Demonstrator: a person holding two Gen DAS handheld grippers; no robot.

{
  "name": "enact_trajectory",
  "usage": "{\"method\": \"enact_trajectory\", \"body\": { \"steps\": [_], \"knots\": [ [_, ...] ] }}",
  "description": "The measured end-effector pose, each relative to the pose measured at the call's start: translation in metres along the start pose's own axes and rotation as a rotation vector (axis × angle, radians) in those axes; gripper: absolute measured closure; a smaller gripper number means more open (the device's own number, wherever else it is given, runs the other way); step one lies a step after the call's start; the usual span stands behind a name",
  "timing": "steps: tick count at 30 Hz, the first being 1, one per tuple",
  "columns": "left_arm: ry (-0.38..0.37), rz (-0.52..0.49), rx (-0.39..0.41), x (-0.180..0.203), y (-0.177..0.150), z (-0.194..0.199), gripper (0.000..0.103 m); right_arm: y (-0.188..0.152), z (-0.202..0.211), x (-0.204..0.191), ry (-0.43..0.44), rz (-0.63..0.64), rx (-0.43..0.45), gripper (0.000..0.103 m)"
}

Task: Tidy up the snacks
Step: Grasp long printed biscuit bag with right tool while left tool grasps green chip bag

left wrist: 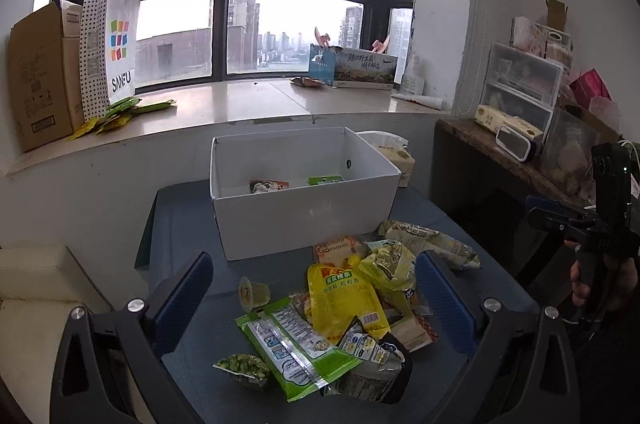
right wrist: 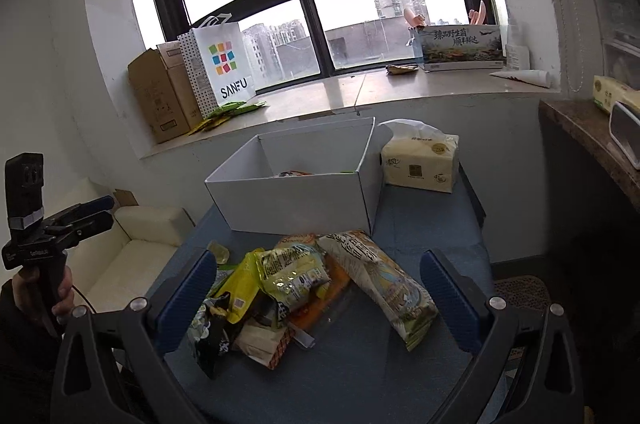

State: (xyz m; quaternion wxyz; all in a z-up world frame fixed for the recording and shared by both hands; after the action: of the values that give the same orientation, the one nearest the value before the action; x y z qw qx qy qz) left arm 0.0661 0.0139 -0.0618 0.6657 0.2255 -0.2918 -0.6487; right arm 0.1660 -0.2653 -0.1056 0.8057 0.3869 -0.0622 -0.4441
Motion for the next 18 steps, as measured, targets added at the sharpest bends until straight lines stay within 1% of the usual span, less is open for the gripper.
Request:
{"method": "enact_trajectory", "body": {
  "steps": [2, 6, 9, 11, 13, 14, 18],
  "knots": [
    [-0.021, -0.003, 0.004, 0.002, -0.001, 0.003, 0.000, -0.001, -0.003, 0.007, -0.030, 0.002, -0.010, 0.000],
    [-0.035, -0.009, 0.003, 0.005, -0.002, 0.002, 0.000, -0.002, -0.019, 0.020, -0.137, 0.033, -0.055, 0.000],
    [-0.044, -0.009, -0.008, 0.006, -0.005, -0.002, 0.000, -0.006, -0.040, 0.024, -0.166, 0.090, -0.110, 0.000],
    [-0.051, -0.014, -0.018, 0.008, -0.008, -0.005, 0.000, -0.009, -0.059, 0.029, -0.184, 0.138, -0.159, 0.000],
    [-0.044, -0.016, -0.029, 0.008, -0.010, -0.009, 0.000, -0.011, -0.082, 0.036, -0.198, 0.184, -0.221, 0.000],
    [-0.051, -0.014, -0.032, 0.008, -0.011, -0.010, 0.000, -0.011, -0.094, 0.038, -0.207, 0.208, -0.257, 0.000],
    [-0.080, -0.007, -0.051, 0.010, -0.014, -0.017, 0.000, -0.013, -0.133, 0.050, -0.231, 0.287, -0.358, 0.000]
  ]
}}
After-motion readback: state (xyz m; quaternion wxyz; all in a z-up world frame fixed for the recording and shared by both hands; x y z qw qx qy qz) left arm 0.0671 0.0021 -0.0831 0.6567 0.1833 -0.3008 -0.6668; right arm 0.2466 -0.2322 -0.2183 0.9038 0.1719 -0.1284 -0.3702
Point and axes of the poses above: each gripper's, at about its wrist camera, not at the fingertips, and z roughly against the way its jaws point, x to its right, y to its top, the point moved 8 cm from there along -z, roughly the way its jaws point, and after that the axes turned 14 degrees about -x, right-handed, at the moved point
